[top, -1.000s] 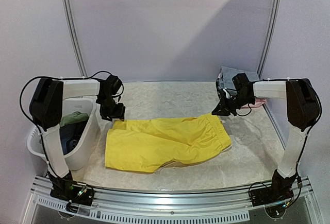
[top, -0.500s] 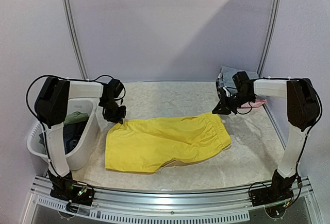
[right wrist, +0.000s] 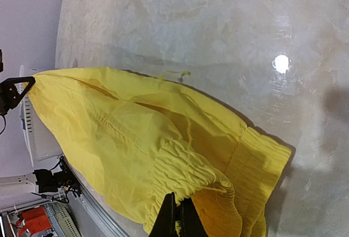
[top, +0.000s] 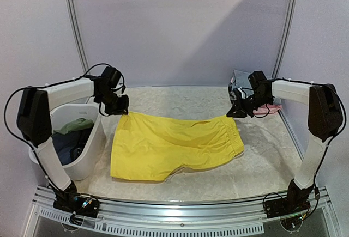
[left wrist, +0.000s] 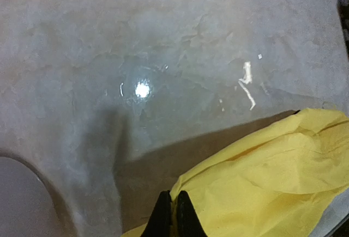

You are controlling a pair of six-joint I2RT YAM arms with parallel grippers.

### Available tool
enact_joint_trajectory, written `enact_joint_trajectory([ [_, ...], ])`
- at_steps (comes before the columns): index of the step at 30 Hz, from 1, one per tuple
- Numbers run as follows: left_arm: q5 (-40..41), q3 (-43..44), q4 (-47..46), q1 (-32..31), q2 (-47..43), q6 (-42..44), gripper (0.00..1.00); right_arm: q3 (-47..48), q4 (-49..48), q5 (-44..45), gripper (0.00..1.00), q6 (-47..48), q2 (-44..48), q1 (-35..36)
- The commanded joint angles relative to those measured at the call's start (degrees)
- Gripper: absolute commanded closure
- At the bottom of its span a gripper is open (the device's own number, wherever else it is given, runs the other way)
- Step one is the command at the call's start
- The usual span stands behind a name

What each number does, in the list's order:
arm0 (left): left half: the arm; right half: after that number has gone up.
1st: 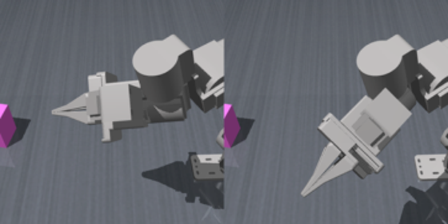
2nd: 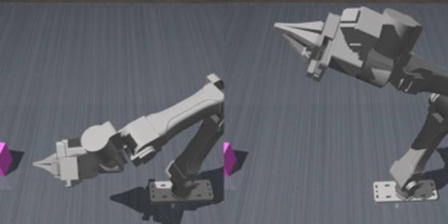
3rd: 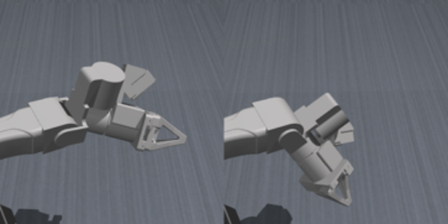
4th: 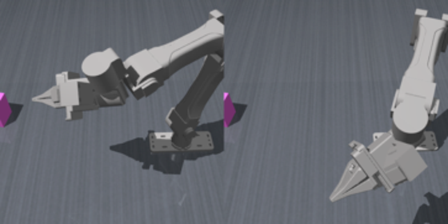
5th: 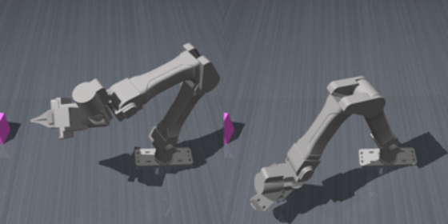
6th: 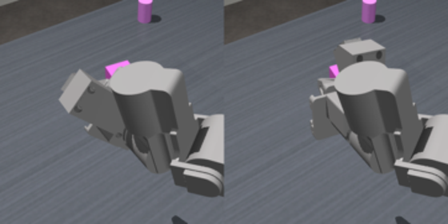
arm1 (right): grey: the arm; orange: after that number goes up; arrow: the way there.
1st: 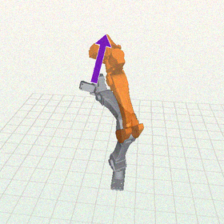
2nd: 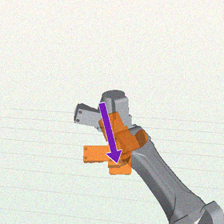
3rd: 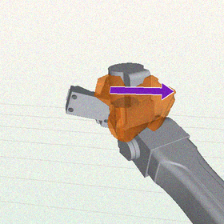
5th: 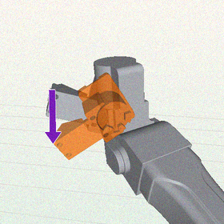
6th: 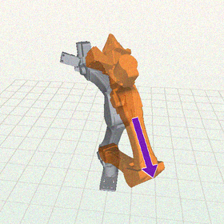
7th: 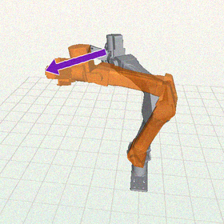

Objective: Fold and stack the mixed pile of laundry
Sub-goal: Pick up the crumpled shorts from the center of the board, then place the crumpled shirt at the center of the board.

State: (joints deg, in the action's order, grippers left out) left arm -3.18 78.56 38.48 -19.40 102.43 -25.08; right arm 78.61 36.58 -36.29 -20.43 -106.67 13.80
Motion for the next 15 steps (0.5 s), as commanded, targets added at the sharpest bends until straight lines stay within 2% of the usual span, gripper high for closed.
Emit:
enact_joint_trajectory([
  [1,-0.4,-0.2,0.5,0.0,-8.5,0.4,1.0,2.4,0.0,-1.1,1.0,1.4,6.2,-0.4],
  [9,-1.2,1.2,1.5,-0.7,-18.9,0.1,1.0,3.6,-0.8,-2.3,1.0,3.3,13.8,-0.5],
  [15,-1.1,6.6,3.6,-0.7,-23.6,0.7,1.0,4.3,-3.1,-1.9,1.0,3.6,19.4,-0.4],
])
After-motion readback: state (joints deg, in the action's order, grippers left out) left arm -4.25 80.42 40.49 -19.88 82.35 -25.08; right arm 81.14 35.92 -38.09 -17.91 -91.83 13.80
